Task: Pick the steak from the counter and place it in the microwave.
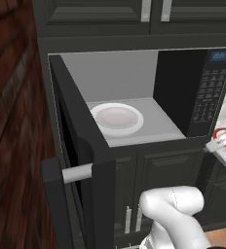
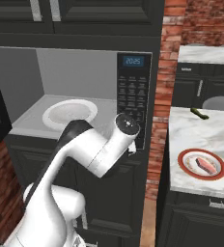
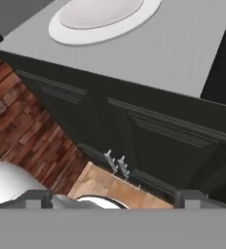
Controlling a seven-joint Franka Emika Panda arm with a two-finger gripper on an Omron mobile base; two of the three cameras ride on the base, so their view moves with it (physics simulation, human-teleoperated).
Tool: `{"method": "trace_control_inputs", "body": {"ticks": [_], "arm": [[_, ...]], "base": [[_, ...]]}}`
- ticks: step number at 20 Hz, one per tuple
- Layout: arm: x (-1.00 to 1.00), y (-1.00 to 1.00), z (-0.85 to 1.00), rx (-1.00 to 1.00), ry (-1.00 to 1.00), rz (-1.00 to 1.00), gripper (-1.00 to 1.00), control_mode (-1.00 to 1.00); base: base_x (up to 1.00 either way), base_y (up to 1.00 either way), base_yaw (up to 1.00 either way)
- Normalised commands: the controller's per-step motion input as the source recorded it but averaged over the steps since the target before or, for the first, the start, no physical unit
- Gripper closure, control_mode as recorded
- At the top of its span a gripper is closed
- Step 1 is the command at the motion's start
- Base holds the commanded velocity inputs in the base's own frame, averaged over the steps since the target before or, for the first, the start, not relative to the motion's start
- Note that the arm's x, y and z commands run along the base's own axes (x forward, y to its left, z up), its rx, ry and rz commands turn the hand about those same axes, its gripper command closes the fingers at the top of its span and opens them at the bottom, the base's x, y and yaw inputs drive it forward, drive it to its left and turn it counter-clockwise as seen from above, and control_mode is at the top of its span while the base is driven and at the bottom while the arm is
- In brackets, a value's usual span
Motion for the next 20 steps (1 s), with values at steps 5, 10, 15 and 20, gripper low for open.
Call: {"method": "trace_control_inputs", "body": {"ticks": [5,10,15,20], "arm": [[-0.24,-1.00,-0.28,0.13,-0.04,0.33,-1.00,-1.00],[0.00,-1.00,-0.06,0.09,-0.03,0.29,-1.00,-1.00],[0.13,-1.00,-0.01,0.04,-0.01,0.29,-1.00,-1.00],[0.08,-0.93,-0.22,0.02,-0.27,0.14,-1.00,-1.00]], "base": [[0.00,0.00,0.00],[0.00,0.00,0.00],[0.00,0.00,0.00],[0.00,0.00,0.00]]}}
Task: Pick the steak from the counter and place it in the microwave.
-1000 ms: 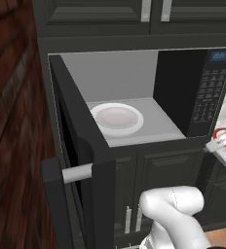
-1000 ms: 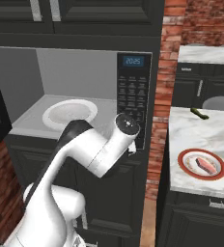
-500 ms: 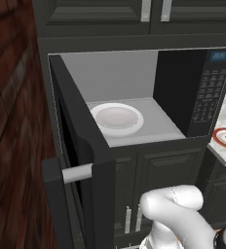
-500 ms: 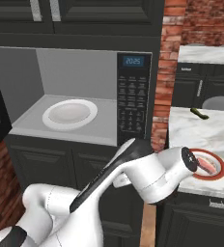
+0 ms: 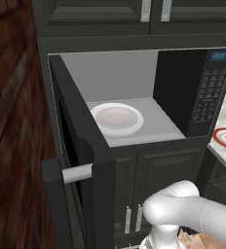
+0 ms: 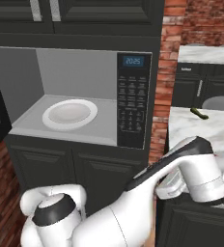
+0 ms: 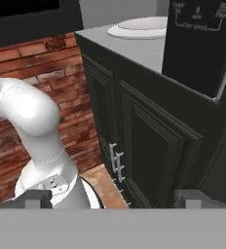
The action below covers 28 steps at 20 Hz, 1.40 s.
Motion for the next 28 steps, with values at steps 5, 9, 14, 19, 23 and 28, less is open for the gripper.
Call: {"method": "trace_control_inputs", "body": {"ticks": [5,9,14,19,23,28], "arm": [[0.25,-0.53,-0.45,0.01,-0.47,0.00,-1.00,-1.00],[0.45,-0.38,-0.26,0.01,-0.44,-0.06,-1.00,-1.00],[0.69,-0.39,-0.17,0.00,-0.21,-0.11,-1.00,-1.00],[0.67,-0.82,-0.13,0.00,-0.01,-0.01,-1.00,-1.00],[0.61,-0.73,-0.25,0.00,0.00,0.00,-1.00,-1.00],[0.41,-0.66,-0.27,0.00,0.00,0.04,-1.00,-1.00]], "base": [[0.00,0.00,0.00],[0.00,0.00,0.00],[0.00,0.00,0.00],[0.00,0.00,0.00],[0.00,0.00,0.00],[0.00,0.00,0.00]]}}
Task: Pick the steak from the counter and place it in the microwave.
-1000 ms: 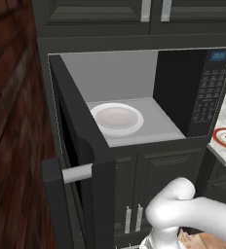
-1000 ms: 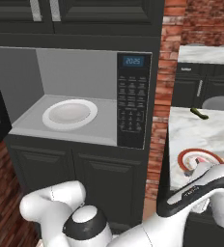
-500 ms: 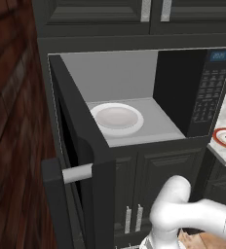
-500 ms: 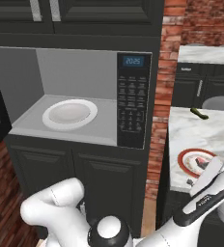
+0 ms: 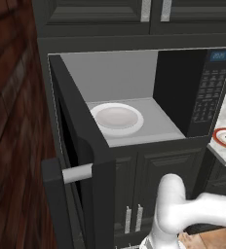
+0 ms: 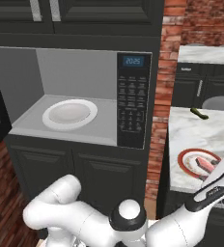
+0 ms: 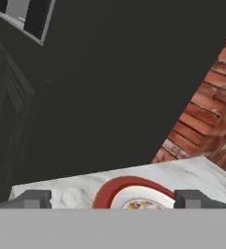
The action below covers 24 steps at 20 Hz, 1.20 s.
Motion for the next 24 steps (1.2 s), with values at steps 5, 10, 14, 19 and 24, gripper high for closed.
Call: {"method": "trace_control_inputs", "body": {"ticks": [5,10,14,19,24], "arm": [[0.42,-0.49,-0.37,0.03,0.00,0.05,-1.00,-1.00],[0.42,-0.28,-0.28,0.05,0.00,0.06,-1.00,-1.00],[0.44,-0.26,0.00,0.05,0.00,0.05,-1.00,-1.00],[0.26,-0.39,-0.01,0.01,0.00,0.01,-1.00,-1.00],[0.23,-0.26,-0.17,0.00,0.08,0.00,-1.00,-1.00]], "base": [[0.00,0.00,0.00],[0.00,0.00,0.00],[0.00,0.00,0.00],[0.00,0.00,0.00],[0.00,0.00,0.00]]}}
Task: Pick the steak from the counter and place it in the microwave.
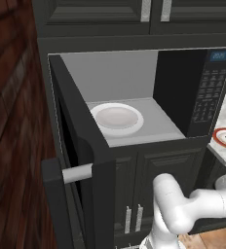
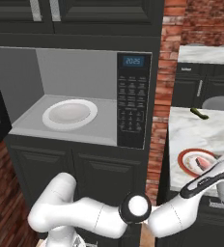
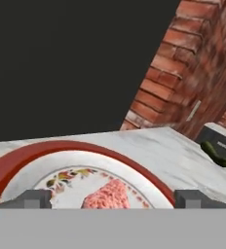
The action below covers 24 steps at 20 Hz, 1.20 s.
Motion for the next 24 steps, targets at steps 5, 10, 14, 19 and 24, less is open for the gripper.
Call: {"method": "trace_control_inputs", "body": {"ticks": [5,10,14,19,24], "arm": [[0.25,-0.32,-0.03,0.00,0.18,0.02,-1.00,-1.00],[0.15,-0.33,-0.23,0.00,0.20,0.05,-1.00,-1.00],[0.25,-0.56,-0.06,0.00,0.21,0.07,-1.00,-1.00],[0.04,-0.51,-0.18,0.00,0.18,0.09,-1.00,-1.00],[-0.18,-0.29,-0.45,0.00,0.18,0.10,1.00,-1.00]], "base": [[0.00,0.00,0.00],[0.00,0.00,0.00],[0.00,0.00,0.00],[0.00,0.00,0.00],[0.00,0.00,0.00]]}}
